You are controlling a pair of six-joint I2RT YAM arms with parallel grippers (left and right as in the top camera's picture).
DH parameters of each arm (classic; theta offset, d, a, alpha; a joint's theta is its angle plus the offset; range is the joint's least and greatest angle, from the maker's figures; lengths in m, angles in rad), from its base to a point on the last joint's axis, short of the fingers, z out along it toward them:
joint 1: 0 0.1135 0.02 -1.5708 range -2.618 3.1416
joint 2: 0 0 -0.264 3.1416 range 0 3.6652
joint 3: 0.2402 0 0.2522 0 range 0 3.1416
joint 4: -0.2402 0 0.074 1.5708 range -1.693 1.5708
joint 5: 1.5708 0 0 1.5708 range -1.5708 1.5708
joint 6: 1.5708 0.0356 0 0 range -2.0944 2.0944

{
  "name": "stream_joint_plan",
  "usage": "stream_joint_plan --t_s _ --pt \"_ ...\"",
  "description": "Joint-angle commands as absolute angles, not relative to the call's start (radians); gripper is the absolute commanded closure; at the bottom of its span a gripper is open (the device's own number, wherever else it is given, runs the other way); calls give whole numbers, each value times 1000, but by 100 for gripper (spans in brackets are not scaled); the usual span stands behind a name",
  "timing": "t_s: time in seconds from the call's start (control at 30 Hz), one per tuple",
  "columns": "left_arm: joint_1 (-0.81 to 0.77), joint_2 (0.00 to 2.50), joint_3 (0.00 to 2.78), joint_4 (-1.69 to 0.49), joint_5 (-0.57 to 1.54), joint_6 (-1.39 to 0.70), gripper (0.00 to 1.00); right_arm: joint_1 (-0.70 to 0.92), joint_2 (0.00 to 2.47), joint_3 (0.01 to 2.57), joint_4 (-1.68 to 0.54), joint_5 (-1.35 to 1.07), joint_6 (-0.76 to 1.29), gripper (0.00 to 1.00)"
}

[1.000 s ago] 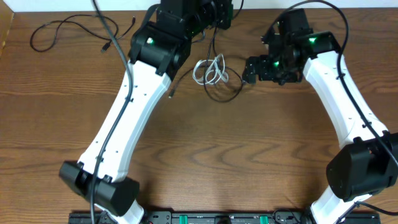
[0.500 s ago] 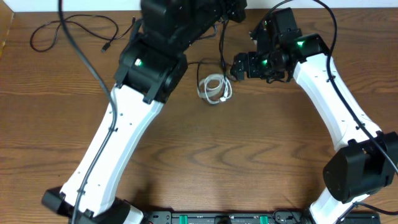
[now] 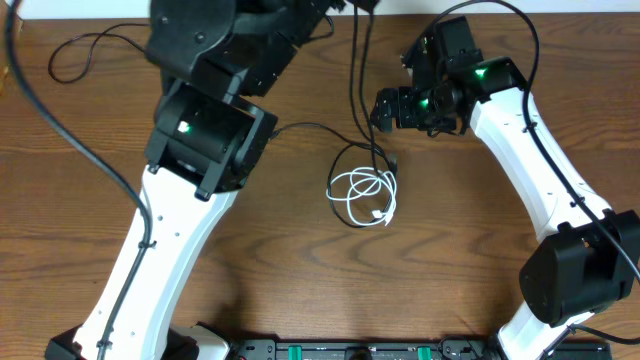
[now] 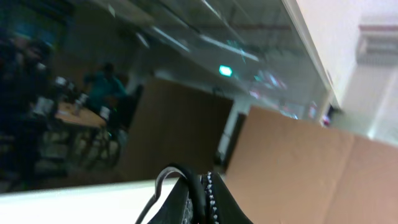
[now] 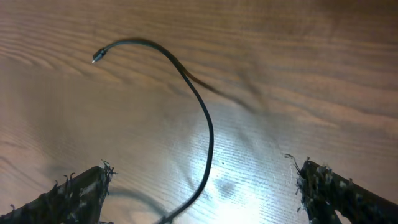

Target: Untangle cables

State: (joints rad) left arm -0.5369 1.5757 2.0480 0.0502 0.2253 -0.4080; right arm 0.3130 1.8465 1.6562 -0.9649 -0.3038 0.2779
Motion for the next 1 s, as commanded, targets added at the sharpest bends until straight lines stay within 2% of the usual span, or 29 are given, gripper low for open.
stream_joint_plan --t_s 0.0,0.07,0.13,0.17,0.3,0.4,0.47,0.57,0.67,0.83,0.97 --pt "-533 1554 2097 62 90 -400 93 324 1852 1640 -977 -344 282 4" --pt "-533 1555 2097 39 52 -372 93 324 1851 1640 -995 -344 260 8" --pt "-533 1559 2097 -1 16 -342 93 322 1842 1642 -1018 -344 253 18" --pt "-533 1562 2097 -23 -6 -328 92 318 1832 1642 -1026 -351 253 20" --pt "-533 1572 2097 -44 -64 -323 92 300 1772 1642 -1034 -481 179 14" --pt "-533 1572 2097 2 -64 -323 93 305 1720 1642 -1051 -640 70 5" --pt "-533 1572 2097 22 -64 -324 92 319 1703 1642 -1057 -677 50 5" --pt "-533 1572 2097 23 -64 -354 93 358 1701 1641 -1059 -660 56 15" --pt "-533 1572 2097 25 -65 -358 92 411 1714 1638 -1046 -608 119 19" --pt "-534 1572 2097 32 -64 -424 93 485 1725 1632 -979 -371 327 19" --pt "-534 1571 2097 48 -65 -445 93 530 1732 1619 -898 -298 438 20"
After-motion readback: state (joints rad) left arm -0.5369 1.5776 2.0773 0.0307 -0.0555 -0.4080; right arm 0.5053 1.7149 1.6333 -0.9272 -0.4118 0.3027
